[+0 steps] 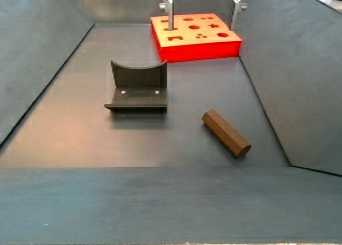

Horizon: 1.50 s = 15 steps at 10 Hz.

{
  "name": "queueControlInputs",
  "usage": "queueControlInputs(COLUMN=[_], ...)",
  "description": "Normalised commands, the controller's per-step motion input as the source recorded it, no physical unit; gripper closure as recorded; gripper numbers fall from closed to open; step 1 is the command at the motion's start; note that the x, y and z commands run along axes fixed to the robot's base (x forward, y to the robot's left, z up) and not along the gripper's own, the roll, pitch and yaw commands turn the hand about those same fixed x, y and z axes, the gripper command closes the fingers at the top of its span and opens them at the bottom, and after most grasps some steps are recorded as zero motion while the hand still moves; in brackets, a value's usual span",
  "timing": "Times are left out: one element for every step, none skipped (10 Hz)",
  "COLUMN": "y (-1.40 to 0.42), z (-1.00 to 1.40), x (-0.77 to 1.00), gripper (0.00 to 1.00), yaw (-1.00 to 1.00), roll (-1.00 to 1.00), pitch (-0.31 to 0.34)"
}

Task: Pick up the hexagon object. Move up. Place the hexagon object on the fixture. Regrasp the hexagon object. Move to above the board. Insert the hexagon object.
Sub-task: Pick up the hexagon object.

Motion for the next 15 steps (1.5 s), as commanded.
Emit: queueControlInputs(y=[0.06,0.29,0.59,0.49,0.46,0.43,0.25,0.13,0.07,0.05,0.05,0.03,0.00,0.00,0.00], z=[0.00,-0.35,-0.77,-0.77,-0.87,-1.00,-1.00,-1.00,-1.00,-1.00,-1.00,-1.00,-1.00,-1.00,-1.00], x=[-0.09,-0.36,-0.48,-0.33,-0.23,-0.13,0.00,0.24,0.41,0.47,0.43,0.41,0.37,0.34,0.07], gripper=[0.00,0.00,0.00,0.00,0.00,0.00,0.00,0.00,0.00,0.00,0.00,0.00,0.00,0.00,0.00], yaw=[0.00,0.17,0.48,0.67,0.65,0.66,0.60,0.46,0.31,0.23,0.24,0.27,0.31,0.35,0.37], roll=[0.00,0.00,-0.05,0.00,0.02,0.00,0.00,0.00,0.00,0.00,0.00,0.00,0.00,0.00,0.00], pitch=[0.000,-0.060,-0.114,-0.187,-0.166,-0.114,-0.030,0.000,0.000,0.000,0.000,0.000,0.000,0.000,0.000])
